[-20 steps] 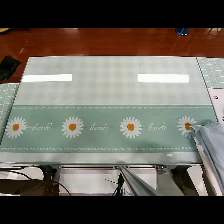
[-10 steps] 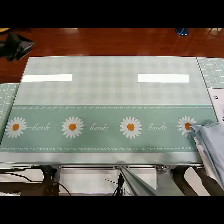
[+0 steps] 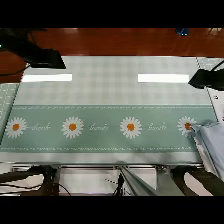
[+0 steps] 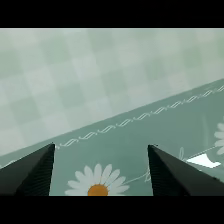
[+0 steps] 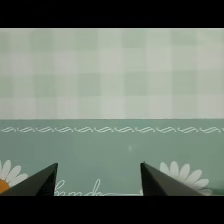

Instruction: Fold the shirts.

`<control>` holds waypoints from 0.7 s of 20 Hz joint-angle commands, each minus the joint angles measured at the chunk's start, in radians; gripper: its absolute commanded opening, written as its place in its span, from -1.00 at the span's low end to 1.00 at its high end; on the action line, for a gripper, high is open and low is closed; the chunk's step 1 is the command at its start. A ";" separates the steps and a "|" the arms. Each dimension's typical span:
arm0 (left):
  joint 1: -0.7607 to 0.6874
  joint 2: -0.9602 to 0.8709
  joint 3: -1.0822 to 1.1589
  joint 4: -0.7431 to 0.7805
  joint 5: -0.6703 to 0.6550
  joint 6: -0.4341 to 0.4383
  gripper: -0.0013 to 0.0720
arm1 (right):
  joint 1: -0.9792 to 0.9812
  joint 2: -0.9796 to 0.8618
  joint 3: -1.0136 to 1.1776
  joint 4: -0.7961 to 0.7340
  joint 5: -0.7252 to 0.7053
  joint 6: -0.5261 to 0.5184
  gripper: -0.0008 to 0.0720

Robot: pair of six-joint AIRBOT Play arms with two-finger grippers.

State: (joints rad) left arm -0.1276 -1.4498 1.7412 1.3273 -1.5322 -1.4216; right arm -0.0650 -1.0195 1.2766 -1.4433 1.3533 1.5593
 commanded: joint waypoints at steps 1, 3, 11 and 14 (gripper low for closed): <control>-0.171 0.006 0.005 0.281 -0.058 -0.061 1.00 | 0.081 -0.008 0.001 0.001 0.035 0.002 0.65; -0.219 -0.005 0.005 0.292 -0.049 -0.069 1.00 | 0.087 -0.008 0.001 -0.011 0.058 0.012 0.65; -0.234 -0.035 0.005 0.285 -0.055 -0.084 0.99 | 0.087 -0.025 0.001 -0.084 0.134 0.026 0.64; -0.234 -0.036 0.005 0.285 -0.055 -0.084 0.99 | 0.087 -0.025 0.001 -0.085 0.117 0.026 0.64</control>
State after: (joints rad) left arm -0.3588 -1.4837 1.7451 1.6062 -1.5856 -1.5028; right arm 0.0204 -1.0424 1.2766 -1.5188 1.4723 1.5837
